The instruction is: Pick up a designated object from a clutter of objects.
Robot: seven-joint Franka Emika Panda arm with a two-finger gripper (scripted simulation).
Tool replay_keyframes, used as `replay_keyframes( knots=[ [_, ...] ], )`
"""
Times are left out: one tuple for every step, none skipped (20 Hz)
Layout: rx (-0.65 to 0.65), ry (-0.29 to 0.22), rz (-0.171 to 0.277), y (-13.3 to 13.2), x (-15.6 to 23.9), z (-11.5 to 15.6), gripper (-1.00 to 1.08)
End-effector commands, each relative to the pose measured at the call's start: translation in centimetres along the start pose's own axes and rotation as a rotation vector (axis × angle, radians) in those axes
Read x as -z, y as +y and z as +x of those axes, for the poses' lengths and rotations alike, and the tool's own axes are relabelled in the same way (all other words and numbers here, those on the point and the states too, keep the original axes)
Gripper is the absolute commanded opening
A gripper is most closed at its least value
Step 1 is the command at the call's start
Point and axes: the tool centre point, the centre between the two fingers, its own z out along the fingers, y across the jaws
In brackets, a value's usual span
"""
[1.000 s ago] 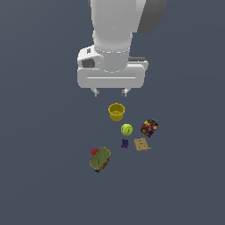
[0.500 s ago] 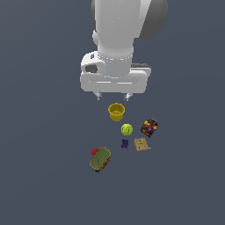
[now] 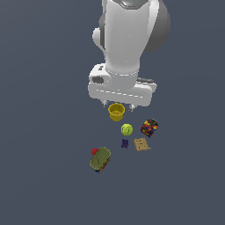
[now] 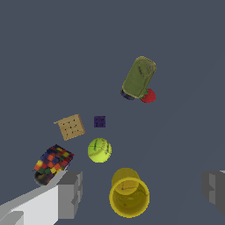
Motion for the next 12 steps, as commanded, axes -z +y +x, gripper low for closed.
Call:
replay_keyframes(
  knots=[
    [-0.055, 0.0, 0.002, -0.7, -0.9, 0.3, 1.0],
    [-0.076, 0.0, 0.003, -1.0, -1.3, 0.4, 1.0],
    [-0.098, -0.001, 0.004, -1.3, -1.7, 0.5, 1.0],
    [-0.119, -0.001, 0.005, -1.6, -2.1, 0.6, 1.0],
    [-0.141, -0.001, 0.005, -1.9, -2.4, 0.7, 1.0],
    [-0.163, -0.001, 0.006, -2.1, -2.8, 0.8, 1.0],
    [-0.184, -0.001, 0.007, -2.4, -3.2, 0.9, 1.0],
    [-0.206, -0.002, 0.007, -2.7, -3.6, 1.0, 1.0],
    [-0.228, -0.002, 0.008, -3.0, -4.0, 1.0, 1.0],
    [-0.249, -0.002, 0.009, -3.3, -4.3, 1.1, 1.0],
    [-0.271, -0.002, 0.01, -3.6, -4.7, 1.2, 1.0],
    [-0.293, -0.003, 0.01, -3.9, -5.1, 1.2, 1.0]
  ],
)
